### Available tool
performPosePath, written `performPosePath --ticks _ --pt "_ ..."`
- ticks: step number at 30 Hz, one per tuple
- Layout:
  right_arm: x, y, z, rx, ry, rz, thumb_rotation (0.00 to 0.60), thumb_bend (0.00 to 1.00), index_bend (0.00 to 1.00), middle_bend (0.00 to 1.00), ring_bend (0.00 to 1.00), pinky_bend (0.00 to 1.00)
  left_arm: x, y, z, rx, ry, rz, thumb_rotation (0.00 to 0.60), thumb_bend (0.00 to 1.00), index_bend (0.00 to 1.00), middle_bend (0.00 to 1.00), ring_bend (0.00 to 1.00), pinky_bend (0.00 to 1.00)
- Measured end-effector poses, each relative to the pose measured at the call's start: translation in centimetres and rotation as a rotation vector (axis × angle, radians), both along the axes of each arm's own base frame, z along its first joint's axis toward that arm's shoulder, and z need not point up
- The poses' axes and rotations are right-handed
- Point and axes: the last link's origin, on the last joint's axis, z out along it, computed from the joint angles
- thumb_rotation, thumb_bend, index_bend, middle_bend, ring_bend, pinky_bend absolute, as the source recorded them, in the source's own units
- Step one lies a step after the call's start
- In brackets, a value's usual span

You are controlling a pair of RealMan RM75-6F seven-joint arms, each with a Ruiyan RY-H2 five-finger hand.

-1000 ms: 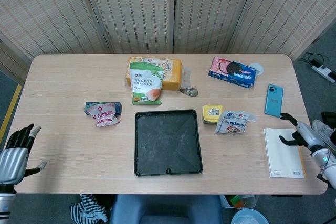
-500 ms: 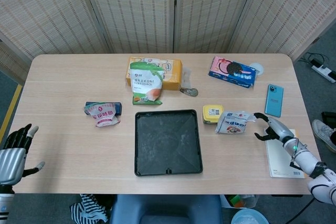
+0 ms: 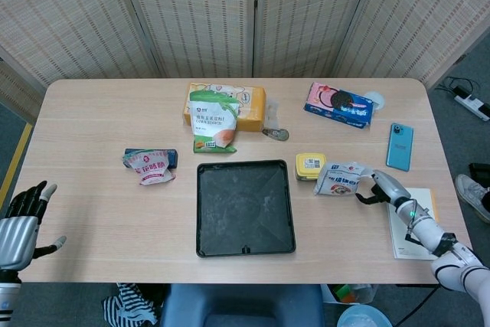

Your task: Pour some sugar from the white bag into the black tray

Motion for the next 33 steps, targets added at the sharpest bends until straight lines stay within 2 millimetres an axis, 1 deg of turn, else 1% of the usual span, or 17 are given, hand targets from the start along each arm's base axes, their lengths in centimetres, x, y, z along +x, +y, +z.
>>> performPosePath --ticks 6,12,14,17,21,24,25,27,29,33 --pt "0.4 -0.1 -0.7 -0.038 -0.013 0.024 0.600 0.42 0.42 0.38 1.00 1.00 0.0 -0.2 0.1 0.002 -0.002 0.001 0.600 0.19 0.00 0.02 0.05 0.11" --pt "0.7 -0.2 -1.4 -0.108 -0.013 0.040 0.600 0.42 0.61 0.52 1.00 1.00 0.0 -0.4 0.3 0.005 -0.006 -0.001 0.600 0.19 0.00 0.02 0.06 0.11" --pt "0.8 -0.1 -1.6 -0.144 -0.021 0.044 0.600 0.42 0.66 0.56 1.00 1.00 0.1 -0.4 0.3 0.005 -0.008 -0.002 0.600 0.19 0.00 0.02 0.06 0.11" --pt "1.0 0.5 -1.9 -0.182 -0.026 0.056 0.600 0.42 0.71 0.60 1.00 1.00 0.1 -0.5 0.3 0.005 -0.009 -0.004 0.600 0.19 0.00 0.02 0.06 0.11" --pt "1.2 1.9 -2.2 -0.192 -0.042 0.056 0.600 0.42 0.73 0.62 1.00 1.00 0.1 -0.6 0.3 0.006 -0.009 -0.006 0.600 0.19 0.00 0.02 0.06 0.11" --pt "1.3 3.1 -1.9 -0.198 -0.054 0.048 0.600 0.42 0.74 0.62 1.00 1.00 0.2 -0.7 0.3 0.005 -0.011 -0.012 0.600 0.19 0.00 0.02 0.06 0.11" --pt "1.1 3.8 -1.6 -0.202 -0.054 0.041 0.600 0.42 0.74 0.62 1.00 1.00 0.2 -0.8 0.3 0.005 -0.010 -0.013 0.600 0.19 0.00 0.02 0.06 0.11" --pt "0.8 4.6 -1.0 -0.207 -0.052 0.030 0.600 0.42 0.74 0.63 1.00 1.00 0.2 -0.8 0.3 0.004 -0.007 -0.013 0.600 0.19 0.00 0.02 0.06 0.11" --pt "0.3 5.8 0.1 -0.220 -0.049 0.007 0.600 0.42 0.75 0.63 1.00 1.00 0.1 -0.8 0.2 0.002 -0.003 -0.011 0.600 0.19 0.00 0.02 0.06 0.11" --pt "-0.6 7.2 2.0 -0.269 -0.051 -0.023 0.600 0.42 0.76 0.64 1.00 1.00 0.2 -0.7 0.0 -0.001 0.003 -0.012 0.600 0.19 0.00 0.02 0.06 0.11"
